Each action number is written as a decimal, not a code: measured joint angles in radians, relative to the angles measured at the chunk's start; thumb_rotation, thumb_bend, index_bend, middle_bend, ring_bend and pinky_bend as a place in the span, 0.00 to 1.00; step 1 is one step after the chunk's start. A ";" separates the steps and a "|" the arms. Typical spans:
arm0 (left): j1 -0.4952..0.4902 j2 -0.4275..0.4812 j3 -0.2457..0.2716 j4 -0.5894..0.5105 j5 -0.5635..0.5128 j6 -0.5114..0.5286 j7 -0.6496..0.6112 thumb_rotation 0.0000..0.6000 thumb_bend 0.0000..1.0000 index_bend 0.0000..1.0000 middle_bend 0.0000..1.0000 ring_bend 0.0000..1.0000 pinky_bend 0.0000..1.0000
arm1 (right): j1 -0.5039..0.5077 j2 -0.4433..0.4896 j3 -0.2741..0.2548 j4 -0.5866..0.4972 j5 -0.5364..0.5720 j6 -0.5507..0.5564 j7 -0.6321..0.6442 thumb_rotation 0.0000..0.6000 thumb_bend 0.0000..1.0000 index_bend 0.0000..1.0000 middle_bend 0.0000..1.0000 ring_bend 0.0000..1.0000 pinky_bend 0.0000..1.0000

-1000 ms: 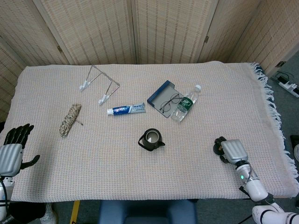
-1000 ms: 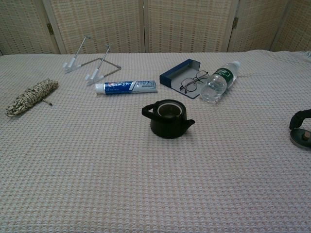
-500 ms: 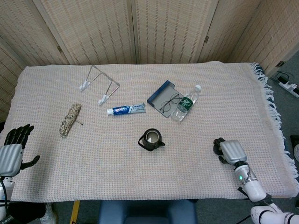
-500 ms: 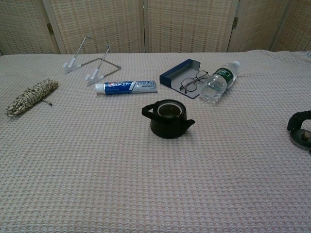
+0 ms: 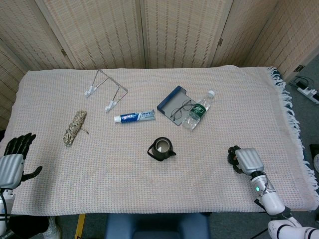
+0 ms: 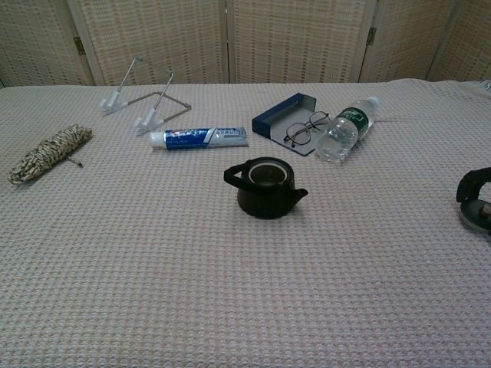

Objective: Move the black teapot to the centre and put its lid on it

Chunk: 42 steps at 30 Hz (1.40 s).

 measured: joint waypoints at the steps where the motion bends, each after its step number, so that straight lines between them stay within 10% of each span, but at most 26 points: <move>1: 0.001 0.002 -0.002 -0.002 0.000 0.001 0.001 1.00 0.20 0.05 0.02 0.01 0.00 | 0.002 0.007 0.002 -0.012 -0.005 0.001 0.004 1.00 0.33 0.39 0.38 0.82 0.82; 13: 0.012 0.017 -0.007 -0.024 0.014 0.015 0.012 1.00 0.20 0.05 0.03 0.01 0.00 | 0.172 0.127 0.107 -0.229 -0.036 -0.120 0.018 1.00 0.33 0.43 0.38 0.83 0.82; 23: 0.027 0.026 -0.007 -0.035 0.010 0.020 0.018 1.00 0.20 0.05 0.02 0.01 0.00 | 0.432 0.054 0.185 -0.213 0.155 -0.284 -0.108 1.00 0.33 0.43 0.37 0.83 0.82; 42: 0.034 0.025 -0.010 -0.034 0.010 0.013 0.021 1.00 0.20 0.05 0.02 0.01 0.00 | 0.735 -0.133 0.094 -0.092 0.515 -0.271 -0.348 1.00 0.33 0.43 0.34 0.83 0.82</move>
